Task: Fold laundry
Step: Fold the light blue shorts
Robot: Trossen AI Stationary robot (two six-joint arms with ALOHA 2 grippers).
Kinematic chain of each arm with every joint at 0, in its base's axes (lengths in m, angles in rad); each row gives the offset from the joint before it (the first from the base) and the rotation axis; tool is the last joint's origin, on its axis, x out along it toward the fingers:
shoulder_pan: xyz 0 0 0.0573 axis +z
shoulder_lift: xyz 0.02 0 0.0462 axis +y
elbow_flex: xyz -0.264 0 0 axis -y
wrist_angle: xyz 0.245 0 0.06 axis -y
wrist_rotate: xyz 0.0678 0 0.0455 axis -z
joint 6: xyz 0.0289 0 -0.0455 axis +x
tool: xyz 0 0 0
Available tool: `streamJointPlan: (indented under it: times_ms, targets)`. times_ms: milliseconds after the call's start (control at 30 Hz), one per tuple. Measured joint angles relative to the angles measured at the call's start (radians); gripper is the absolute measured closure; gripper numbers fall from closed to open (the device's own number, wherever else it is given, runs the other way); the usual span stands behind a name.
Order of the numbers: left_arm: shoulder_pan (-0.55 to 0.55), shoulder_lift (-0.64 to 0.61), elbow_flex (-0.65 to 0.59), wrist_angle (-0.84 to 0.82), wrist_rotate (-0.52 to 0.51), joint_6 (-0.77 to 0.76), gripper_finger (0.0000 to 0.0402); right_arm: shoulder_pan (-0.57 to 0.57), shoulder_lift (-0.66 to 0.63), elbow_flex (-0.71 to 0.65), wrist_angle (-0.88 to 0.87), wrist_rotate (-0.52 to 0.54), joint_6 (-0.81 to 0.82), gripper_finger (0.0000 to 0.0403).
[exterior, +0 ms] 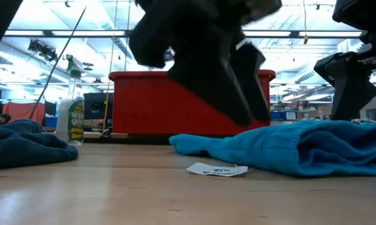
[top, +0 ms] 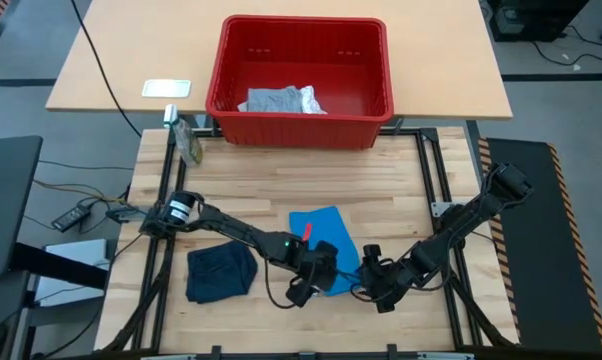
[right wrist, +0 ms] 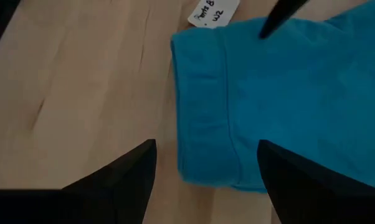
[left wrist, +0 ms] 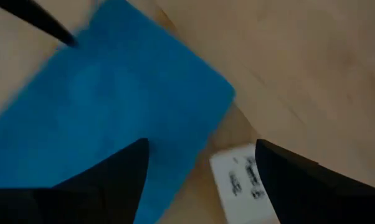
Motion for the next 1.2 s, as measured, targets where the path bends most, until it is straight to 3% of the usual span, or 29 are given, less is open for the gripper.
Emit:
streamJointPlan:
  times_ms: [267, 367, 467, 567, 767, 867, 1133, 1200]
  targets:
    - [-0.035, 0.074, 0.000, 0.099, -0.134, -0.056, 0.0105, 0.001, 0.087, -0.001, 0.058, -0.070, -0.074, 0.0118]
    - [-0.037, 0.091, 0.001, 0.132, -0.146, -0.090, 0.0113, 0.001, 0.142, 0.001, 0.070, -0.049, -0.077, 0.0120]
    - [-0.037, 0.104, 0.001, 0.133, -0.150, -0.121, 0.0145, -0.002, 0.176, 0.005, 0.075, -0.024, -0.055, 0.0128]
    - [-0.038, 0.106, 0.002, 0.122, -0.148, -0.155, 0.0201, -0.003, 0.190, 0.005, 0.081, 0.009, -0.015, 0.0145]
    - [-0.037, 0.122, 0.004, 0.135, -0.154, -0.194, 0.0334, -0.015, 0.193, 0.003, 0.081, 0.075, 0.037, 0.0212]
    - [-0.037, 0.132, 0.006, 0.159, -0.154, -0.196, 0.0382, -0.033, 0.193, 0.002, 0.073, 0.089, 0.071, 0.0260]
    - [-0.025, 0.102, -0.001, 0.159, -0.146, -0.186, 0.0377, -0.060, 0.172, 0.001, 0.063, 0.067, 0.221, 0.0379]
    - [-0.019, 0.073, -0.004, 0.134, -0.145, -0.186, 0.0381, -0.057, 0.138, -0.002, 0.048, 0.037, 0.230, 0.0385]
